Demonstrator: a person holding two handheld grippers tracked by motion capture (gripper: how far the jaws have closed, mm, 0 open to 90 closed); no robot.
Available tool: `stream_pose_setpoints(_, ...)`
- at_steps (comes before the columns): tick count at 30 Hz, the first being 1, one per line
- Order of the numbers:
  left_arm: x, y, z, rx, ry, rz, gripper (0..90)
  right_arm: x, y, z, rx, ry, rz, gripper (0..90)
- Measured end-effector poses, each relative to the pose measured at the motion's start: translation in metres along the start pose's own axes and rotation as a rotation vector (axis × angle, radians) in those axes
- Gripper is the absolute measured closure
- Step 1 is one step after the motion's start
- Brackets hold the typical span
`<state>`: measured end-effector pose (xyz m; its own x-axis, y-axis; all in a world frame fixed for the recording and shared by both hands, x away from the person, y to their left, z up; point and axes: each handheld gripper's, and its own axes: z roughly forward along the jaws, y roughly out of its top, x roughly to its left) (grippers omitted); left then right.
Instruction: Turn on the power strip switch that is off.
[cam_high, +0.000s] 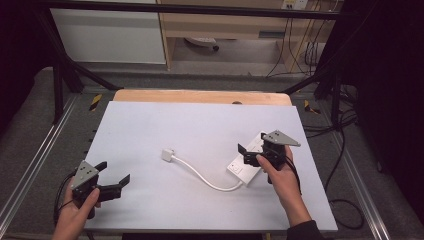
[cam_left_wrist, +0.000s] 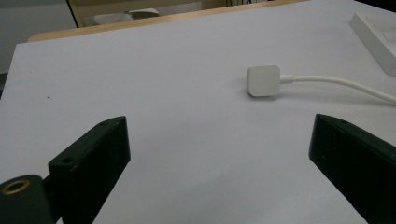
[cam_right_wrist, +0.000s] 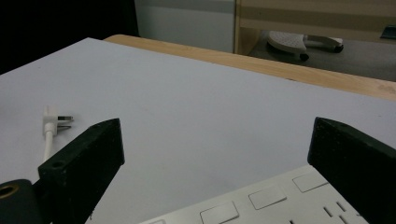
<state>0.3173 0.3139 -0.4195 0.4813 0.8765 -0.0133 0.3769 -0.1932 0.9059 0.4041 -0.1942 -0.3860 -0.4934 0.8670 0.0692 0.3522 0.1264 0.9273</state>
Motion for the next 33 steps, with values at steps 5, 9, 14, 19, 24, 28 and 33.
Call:
stream_pose_setpoints(5,-0.001,0.0,-0.001,0.003,-0.005,0.004,5.6,-0.002,0.007,-0.002,-0.007,-0.008,0.003,5.2)
stream_pose_setpoints(9,-0.002,0.0,-0.001,0.004,-0.012,0.01,5.6,-0.001,0.012,-0.001,-0.005,-0.006,-0.006,5.5)
stream_pose_setpoints(14,-0.002,-0.001,-0.002,0.006,-0.015,0.013,5.6,0.0,0.018,-0.002,-0.011,-0.007,-0.006,5.5)
stream_pose_setpoints(19,-0.002,-0.001,-0.002,0.007,-0.022,0.017,5.7,-0.002,0.021,-0.006,-0.018,-0.008,-0.007,5.2)
stream_pose_setpoints(24,-0.001,-0.001,-0.003,0.013,-0.021,0.014,5.6,-0.008,0.021,-0.014,-0.033,-0.015,-0.004,4.8)
stream_pose_setpoints(28,-0.001,-0.002,-0.003,0.012,-0.019,0.008,5.6,-0.014,0.018,-0.024,-0.047,-0.023,-0.014,4.5)
stream_pose_setpoints(33,0.0,-0.002,-0.004,0.014,-0.019,0.004,5.6,-0.022,0.011,-0.036,-0.059,-0.04,-0.017,3.0)
